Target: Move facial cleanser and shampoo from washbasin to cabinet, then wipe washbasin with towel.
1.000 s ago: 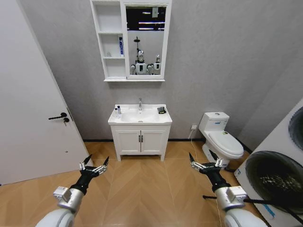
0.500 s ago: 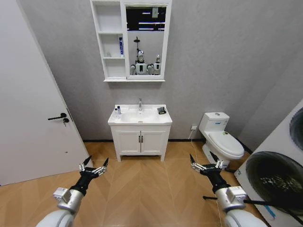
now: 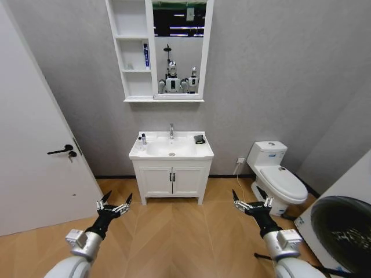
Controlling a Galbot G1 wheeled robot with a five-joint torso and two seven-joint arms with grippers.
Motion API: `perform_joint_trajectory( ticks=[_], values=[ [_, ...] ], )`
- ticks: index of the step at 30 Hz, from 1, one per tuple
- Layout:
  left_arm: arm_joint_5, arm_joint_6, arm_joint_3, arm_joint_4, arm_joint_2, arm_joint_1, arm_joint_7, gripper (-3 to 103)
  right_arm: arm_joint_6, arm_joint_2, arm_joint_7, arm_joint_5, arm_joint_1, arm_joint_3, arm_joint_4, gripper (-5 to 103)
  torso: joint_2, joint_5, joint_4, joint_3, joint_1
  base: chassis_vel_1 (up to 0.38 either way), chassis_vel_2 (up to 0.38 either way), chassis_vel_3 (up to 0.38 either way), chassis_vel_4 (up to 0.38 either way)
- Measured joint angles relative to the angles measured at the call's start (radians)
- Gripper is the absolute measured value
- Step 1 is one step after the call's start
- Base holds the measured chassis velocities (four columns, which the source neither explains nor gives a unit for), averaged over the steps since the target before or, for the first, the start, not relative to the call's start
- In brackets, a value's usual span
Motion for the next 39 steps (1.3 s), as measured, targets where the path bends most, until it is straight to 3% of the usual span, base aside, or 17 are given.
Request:
perform_joint_trajectory(
  ticks=[20,29,31,34,39],
  values=[
    [0.01,-0.008,-0.001,-0.014,-0.01,0.012,-0.002,100,0.013,0.01,-0.002,-0.017,0.001,-0.008,-0.013,100,0.0,-0.0006,-0.0003,0.0,-0.001,-0.35,0.353,0.354,-0.349],
    [0.017,-0.01,0.008,0.003,-0.012,0.005,-0.009,100,0.035,0.014,0.003,-0.018,0.019,-0.012,-0.051,100,-0.001,-0.0002,-0.0001,0.0,0.001,-0.163,0.165,0.115,-0.123],
    [0.021,-0.009,0.013,0.008,-0.013,-0.001,-0.02,100,0.036,0.016,0.004,-0.018,0.021,-0.012,-0.057,100,0.0,-0.0003,-0.0004,0.0,0.0,0.003,-0.003,-0.065,-0.024],
    [0.052,0.039,0.056,0.056,0.002,-0.088,-0.132,100,0.037,0.018,0.011,-0.018,0.036,-0.013,-0.074,100,0.001,-0.0002,0.0002,0.0,-0.002,0.115,-0.057,-0.057,0.06],
    [0.056,0.079,0.115,0.139,0.051,-0.189,-0.187,100,0.035,0.014,0.022,-0.016,0.054,-0.012,-0.081,100,0.001,-0.0003,-0.0001,0.0,-0.001,0.047,-0.035,-0.032,0.034]
  ],
)
